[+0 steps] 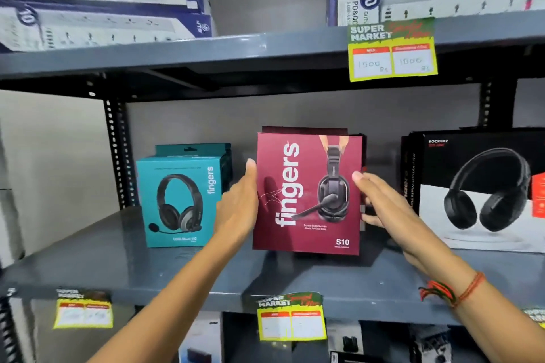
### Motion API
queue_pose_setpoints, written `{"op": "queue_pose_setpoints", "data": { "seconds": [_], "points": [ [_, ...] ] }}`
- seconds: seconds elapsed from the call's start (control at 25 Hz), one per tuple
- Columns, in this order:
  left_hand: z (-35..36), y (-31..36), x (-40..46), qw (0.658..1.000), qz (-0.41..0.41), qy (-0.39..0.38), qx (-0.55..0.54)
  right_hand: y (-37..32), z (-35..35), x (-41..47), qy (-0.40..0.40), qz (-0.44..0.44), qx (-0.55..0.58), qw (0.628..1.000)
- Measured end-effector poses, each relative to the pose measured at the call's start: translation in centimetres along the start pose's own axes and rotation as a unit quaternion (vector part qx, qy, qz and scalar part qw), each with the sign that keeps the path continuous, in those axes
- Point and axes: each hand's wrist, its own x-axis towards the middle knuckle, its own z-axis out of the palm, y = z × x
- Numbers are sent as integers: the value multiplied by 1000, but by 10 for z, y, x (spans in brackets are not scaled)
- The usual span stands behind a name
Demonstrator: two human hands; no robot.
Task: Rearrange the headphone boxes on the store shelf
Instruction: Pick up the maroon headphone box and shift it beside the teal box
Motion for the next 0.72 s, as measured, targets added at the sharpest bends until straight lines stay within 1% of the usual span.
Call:
{"op": "queue_pose_setpoints", "data": {
  "seconds": [0.08, 0.12, 0.24, 0.32, 0.48, 0.6, 0.68, 0.72],
  "points": [
    [-18, -14, -9, 999, -2, 49, 11, -4, 23, -2, -22, -8, 22, 999],
    [-27, -23, -13, 998, -1, 69, 0, -4, 36, -3, -40, -13, 30, 999],
    [-57, -57, -24, 990, 1, 125, -66, -4, 89, -2, -83, -16, 47, 995],
    [-72, -76, -23, 984, -27, 149, -99, -1, 121, -2, -102, -17, 57, 993],
    [-99, -109, -12, 980, -56, 152, -113, 4, 171, 2, -115, -11, 61, 991],
    [-107, -122, -6, 981, -69, 116, -136, 6, 185, 6, -106, 6, 52, 993],
    [-108, -123, -2, 984, -38, 105, -139, 8, 185, 6, -102, -2, 47, 994],
    [-106, -120, -2, 984, 0, 126, -127, 7, 181, 4, -90, -3, 41, 995]
  ]
}}
